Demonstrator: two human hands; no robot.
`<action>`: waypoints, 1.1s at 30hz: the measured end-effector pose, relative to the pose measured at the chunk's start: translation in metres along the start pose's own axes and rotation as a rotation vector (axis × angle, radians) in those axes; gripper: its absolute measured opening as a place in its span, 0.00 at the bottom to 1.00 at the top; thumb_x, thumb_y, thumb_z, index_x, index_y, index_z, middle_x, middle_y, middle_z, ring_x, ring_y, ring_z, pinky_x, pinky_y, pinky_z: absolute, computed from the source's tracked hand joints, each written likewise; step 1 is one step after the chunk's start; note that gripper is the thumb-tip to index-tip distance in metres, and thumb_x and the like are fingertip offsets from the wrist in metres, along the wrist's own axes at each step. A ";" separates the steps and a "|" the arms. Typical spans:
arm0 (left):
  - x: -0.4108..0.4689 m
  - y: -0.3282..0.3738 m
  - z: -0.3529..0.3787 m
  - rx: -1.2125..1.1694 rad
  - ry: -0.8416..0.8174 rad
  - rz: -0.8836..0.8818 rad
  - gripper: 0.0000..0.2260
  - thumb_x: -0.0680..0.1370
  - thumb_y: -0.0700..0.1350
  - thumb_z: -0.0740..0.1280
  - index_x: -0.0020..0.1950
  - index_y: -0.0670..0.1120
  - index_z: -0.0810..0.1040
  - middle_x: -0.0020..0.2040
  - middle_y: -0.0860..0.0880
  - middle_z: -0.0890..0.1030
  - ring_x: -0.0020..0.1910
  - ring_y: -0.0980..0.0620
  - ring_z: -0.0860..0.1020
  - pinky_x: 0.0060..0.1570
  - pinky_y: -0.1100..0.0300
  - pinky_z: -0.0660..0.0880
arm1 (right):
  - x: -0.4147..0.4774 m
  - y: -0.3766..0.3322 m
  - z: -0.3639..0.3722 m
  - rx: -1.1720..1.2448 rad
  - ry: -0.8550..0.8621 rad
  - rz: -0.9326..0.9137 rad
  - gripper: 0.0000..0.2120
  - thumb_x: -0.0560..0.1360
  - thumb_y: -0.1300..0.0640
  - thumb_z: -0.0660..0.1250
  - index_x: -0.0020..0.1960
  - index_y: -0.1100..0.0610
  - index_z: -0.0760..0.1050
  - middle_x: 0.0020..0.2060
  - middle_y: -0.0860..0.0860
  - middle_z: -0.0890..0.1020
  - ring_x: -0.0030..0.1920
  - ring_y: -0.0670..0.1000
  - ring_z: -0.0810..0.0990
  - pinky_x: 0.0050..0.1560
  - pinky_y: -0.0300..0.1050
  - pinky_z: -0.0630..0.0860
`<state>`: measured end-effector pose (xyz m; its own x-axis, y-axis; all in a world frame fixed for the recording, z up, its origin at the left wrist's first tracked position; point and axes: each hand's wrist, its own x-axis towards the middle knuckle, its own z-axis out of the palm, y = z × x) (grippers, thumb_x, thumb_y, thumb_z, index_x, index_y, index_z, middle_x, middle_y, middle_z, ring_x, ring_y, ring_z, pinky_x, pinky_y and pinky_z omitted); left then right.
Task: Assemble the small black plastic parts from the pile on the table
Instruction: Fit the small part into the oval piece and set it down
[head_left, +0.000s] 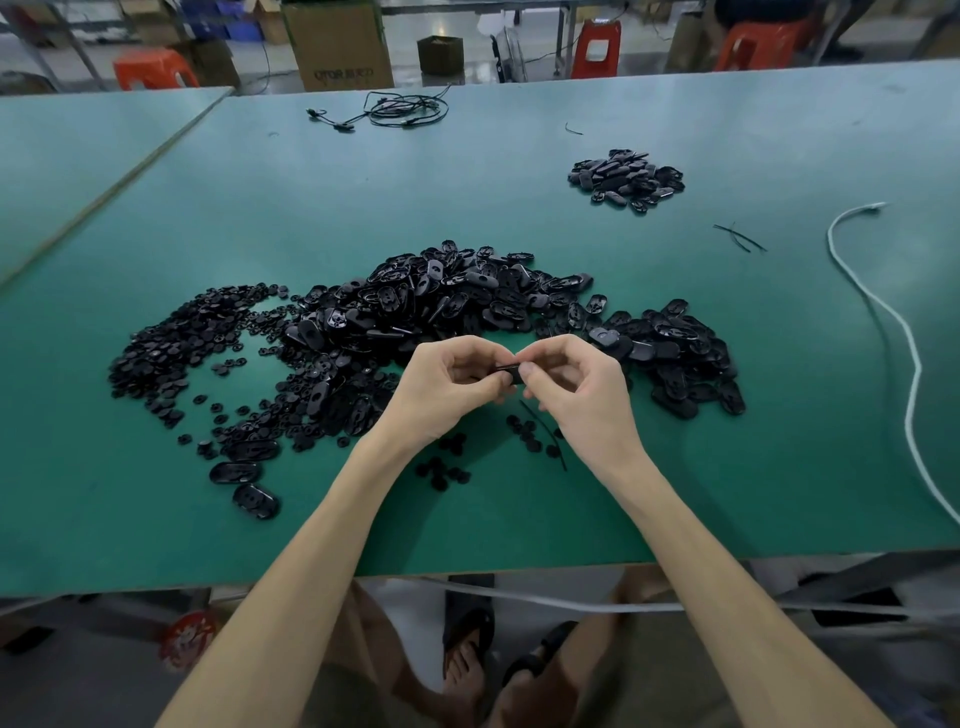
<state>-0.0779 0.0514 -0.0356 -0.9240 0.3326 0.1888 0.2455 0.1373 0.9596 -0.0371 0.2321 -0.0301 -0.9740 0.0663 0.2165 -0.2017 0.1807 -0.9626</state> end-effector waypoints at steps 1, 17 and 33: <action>0.000 0.000 0.000 0.002 0.005 -0.002 0.08 0.78 0.30 0.72 0.53 0.41 0.85 0.44 0.46 0.87 0.42 0.51 0.86 0.50 0.58 0.83 | 0.000 0.000 0.000 0.000 -0.001 0.001 0.06 0.78 0.64 0.72 0.49 0.54 0.83 0.42 0.46 0.87 0.41 0.47 0.86 0.42 0.37 0.78; 0.001 -0.001 -0.001 -0.053 0.002 0.019 0.08 0.78 0.32 0.73 0.55 0.39 0.85 0.48 0.43 0.88 0.45 0.48 0.87 0.51 0.57 0.83 | 0.001 0.001 0.000 -0.008 0.023 -0.007 0.06 0.78 0.63 0.72 0.48 0.52 0.82 0.40 0.46 0.87 0.40 0.46 0.86 0.41 0.38 0.78; 0.002 -0.001 0.000 -0.036 0.048 0.029 0.07 0.77 0.33 0.74 0.55 0.39 0.84 0.49 0.42 0.87 0.44 0.47 0.85 0.51 0.54 0.83 | 0.001 0.002 0.003 -0.059 -0.026 -0.056 0.10 0.78 0.66 0.72 0.51 0.52 0.82 0.43 0.48 0.85 0.43 0.50 0.84 0.48 0.46 0.82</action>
<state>-0.0803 0.0516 -0.0364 -0.9299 0.2906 0.2256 0.2624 0.0942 0.9603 -0.0382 0.2298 -0.0320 -0.9639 0.0294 0.2648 -0.2503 0.2406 -0.9378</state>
